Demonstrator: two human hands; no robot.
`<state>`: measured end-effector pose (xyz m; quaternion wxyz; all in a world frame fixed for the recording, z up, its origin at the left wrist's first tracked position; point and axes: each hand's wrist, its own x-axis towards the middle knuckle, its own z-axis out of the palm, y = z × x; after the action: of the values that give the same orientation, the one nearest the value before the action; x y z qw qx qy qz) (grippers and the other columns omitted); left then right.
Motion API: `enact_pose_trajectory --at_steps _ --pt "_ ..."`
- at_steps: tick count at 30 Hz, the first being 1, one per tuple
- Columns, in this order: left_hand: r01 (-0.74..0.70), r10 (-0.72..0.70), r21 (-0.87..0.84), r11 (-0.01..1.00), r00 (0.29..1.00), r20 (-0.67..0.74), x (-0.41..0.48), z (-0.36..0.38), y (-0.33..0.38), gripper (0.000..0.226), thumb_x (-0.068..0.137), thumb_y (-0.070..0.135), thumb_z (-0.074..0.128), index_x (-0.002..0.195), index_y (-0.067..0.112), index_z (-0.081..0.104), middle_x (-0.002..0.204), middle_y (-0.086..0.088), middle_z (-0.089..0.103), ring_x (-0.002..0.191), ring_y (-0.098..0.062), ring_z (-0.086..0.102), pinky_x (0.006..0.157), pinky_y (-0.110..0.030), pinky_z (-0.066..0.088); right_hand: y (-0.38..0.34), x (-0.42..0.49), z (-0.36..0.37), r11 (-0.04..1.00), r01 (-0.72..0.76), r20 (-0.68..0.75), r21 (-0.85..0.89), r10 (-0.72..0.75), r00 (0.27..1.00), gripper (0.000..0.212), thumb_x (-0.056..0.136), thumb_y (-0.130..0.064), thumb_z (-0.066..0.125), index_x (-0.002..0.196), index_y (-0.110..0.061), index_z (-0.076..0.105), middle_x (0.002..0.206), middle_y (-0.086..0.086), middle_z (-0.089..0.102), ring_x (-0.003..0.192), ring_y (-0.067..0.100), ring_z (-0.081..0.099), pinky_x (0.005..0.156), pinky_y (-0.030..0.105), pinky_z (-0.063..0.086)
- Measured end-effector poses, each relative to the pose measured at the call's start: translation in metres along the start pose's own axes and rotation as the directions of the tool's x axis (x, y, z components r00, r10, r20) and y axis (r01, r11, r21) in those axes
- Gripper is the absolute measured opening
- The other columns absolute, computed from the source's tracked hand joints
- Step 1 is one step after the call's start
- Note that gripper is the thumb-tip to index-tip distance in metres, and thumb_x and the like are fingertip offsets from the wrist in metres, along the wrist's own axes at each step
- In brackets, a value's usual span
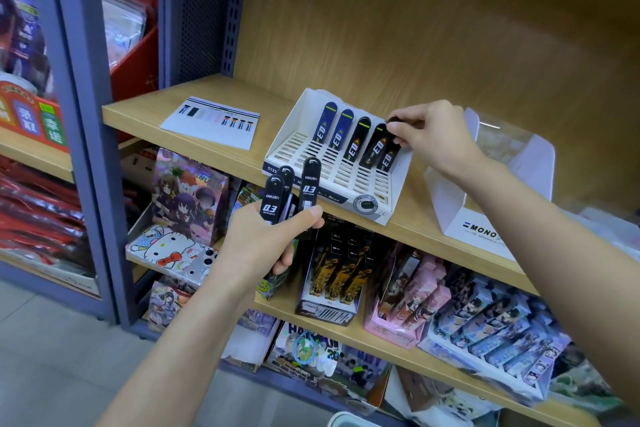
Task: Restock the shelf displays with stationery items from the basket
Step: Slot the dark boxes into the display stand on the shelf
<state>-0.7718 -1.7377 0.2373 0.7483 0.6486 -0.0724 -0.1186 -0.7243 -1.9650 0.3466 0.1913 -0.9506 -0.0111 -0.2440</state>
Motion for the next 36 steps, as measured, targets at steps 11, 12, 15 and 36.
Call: enact_pose_trajectory --at_steps 11,12,15,36 --pt "-0.013 0.013 -0.025 1.0 1.0 0.003 -0.002 0.006 0.001 0.028 0.09 0.027 0.062 0.094 -0.001 0.068 0.04 0.011 0.054 0.031 -0.007 0.031 0.035 -0.018 0.029 0.012 0.0 0.01 1.0 0.007 -0.037 -0.028 -0.008 0.999 0.01 0.082 -0.013 0.073 0.086 -0.011 0.064 0.08 0.004 0.065 0.067 0.008 0.058 0.07 0.02 0.05" --pt "-0.014 0.014 -0.023 1.0 1.0 0.004 -0.003 0.007 0.001 0.028 0.09 0.027 0.063 0.093 0.0 0.069 0.04 0.012 0.054 0.031 -0.007 0.031 0.035 -0.018 0.029 0.012 0.001 0.01 0.998 0.019 -0.038 -0.053 -0.021 0.999 0.01 0.081 -0.013 0.073 0.087 -0.01 0.065 0.082 0.005 0.065 0.071 0.013 0.059 0.073 0.026 0.05" --pt "-0.021 0.021 -0.023 1.0 1.0 0.001 -0.003 0.008 0.001 0.029 0.089 0.027 0.063 0.094 -0.001 0.069 0.041 0.011 0.055 0.032 -0.007 0.032 0.035 -0.018 0.029 0.011 0.005 0.011 0.997 0.054 -0.005 -0.054 -0.055 0.998 0.009 0.08 -0.012 0.074 0.087 -0.015 0.069 0.085 0.004 0.067 0.079 0.018 0.062 0.08 0.034 0.052" --pt "-0.27 0.32 0.292 0.917 0.938 -0.137 -0.001 0.011 -0.007 0.022 0.078 0.023 0.075 0.073 0.036 0.058 0.053 0.016 0.059 0.054 0.003 0.054 0.05 -0.01 0.038 -0.071 -0.081 0.031 0.859 -0.332 0.416 0.391 0.157 0.896 0.031 0.095 -0.036 0.053 0.081 -0.01 0.062 0.063 0.002 0.067 0.053 0.012 0.06 0.051 0.021 0.05"
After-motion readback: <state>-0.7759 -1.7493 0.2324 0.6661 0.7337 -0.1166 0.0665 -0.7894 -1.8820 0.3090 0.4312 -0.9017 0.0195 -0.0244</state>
